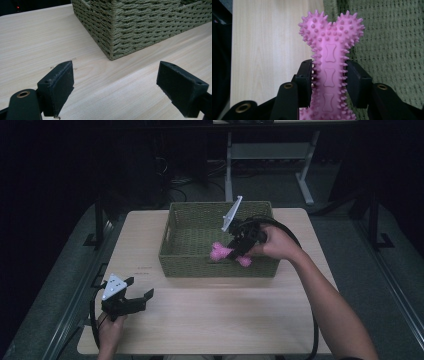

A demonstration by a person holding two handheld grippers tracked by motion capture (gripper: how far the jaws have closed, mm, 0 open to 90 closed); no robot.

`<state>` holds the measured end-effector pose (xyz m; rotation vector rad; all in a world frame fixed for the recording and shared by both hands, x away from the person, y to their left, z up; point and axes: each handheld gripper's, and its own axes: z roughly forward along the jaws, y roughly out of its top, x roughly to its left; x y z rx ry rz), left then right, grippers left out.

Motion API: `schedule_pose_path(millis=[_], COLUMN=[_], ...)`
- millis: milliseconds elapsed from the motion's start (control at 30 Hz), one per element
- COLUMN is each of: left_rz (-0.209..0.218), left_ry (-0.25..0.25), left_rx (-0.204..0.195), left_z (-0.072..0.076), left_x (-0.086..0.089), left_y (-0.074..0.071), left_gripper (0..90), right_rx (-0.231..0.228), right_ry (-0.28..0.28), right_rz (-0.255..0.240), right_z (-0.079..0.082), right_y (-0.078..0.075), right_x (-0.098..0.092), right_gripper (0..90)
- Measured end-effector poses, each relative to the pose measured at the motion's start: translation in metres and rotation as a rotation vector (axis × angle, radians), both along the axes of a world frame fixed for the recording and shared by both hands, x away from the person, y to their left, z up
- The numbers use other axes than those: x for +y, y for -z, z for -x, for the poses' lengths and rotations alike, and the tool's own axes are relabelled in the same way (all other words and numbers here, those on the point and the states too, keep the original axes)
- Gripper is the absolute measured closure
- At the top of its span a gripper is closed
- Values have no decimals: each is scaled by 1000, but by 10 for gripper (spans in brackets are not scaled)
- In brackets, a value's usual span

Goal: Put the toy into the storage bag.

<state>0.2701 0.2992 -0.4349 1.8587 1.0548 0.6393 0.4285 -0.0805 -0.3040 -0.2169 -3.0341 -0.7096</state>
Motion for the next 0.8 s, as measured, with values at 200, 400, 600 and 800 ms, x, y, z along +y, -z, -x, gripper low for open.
schedule_pose_path(millis=[200,400,600,800], left_rz=[6,5,1,-4], left_ry=[1,-1,1,6], left_rx=[0,-1,-2,-3], left_z=[1,0,0,0], left_x=[1,0,-1,-2], left_y=[0,0,0,0], left_gripper=[139,139,139,139], right_rx=[0,-3,26,37], right_ry=[19,46,76,87], right_rz=[16,16,18,-4], right_z=[-13,-29,-40,-48], right_y=[1,4,13,14], right_x=[1,-4,-10,-13], right_gripper=[582,581,580,581])
